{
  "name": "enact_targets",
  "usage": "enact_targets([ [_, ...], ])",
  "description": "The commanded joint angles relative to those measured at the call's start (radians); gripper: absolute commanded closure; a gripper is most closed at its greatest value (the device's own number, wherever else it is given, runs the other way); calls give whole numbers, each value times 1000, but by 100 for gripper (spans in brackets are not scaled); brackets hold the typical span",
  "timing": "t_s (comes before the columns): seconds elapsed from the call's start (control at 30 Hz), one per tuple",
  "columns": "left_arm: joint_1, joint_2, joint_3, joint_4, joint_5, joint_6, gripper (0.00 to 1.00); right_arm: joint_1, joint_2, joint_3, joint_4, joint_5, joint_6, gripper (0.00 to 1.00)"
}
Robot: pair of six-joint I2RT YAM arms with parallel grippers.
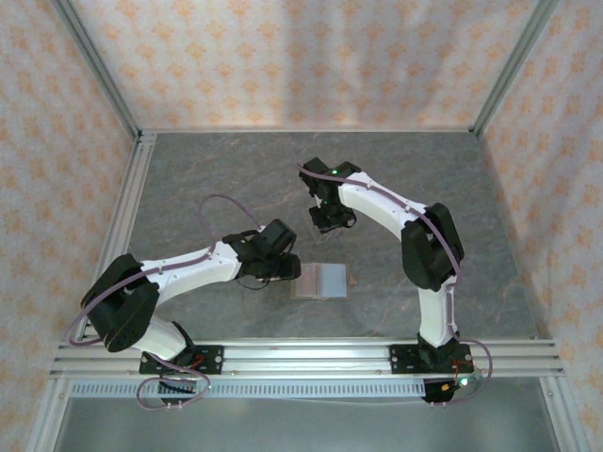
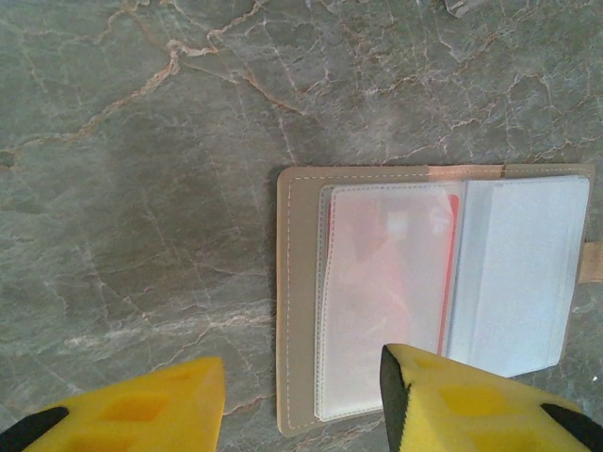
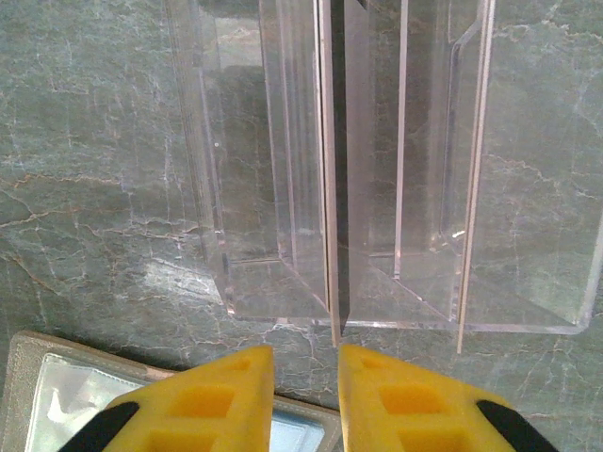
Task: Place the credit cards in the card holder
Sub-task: Pick up the credit card from the storage box.
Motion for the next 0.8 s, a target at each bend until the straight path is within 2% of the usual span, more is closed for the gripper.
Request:
enact_targets([
  [0.0,-11,-14,3,-3,-22,-8,52,7,18,27,-40,38,-18,76],
  [0.53,-12,-8,6,-4,-23,-4,52,9,33,32,-49,66,-31,80],
  [0.77,-12,-12,3,-6,-25,-5,52,9,42,37,-51,63,-34,85],
])
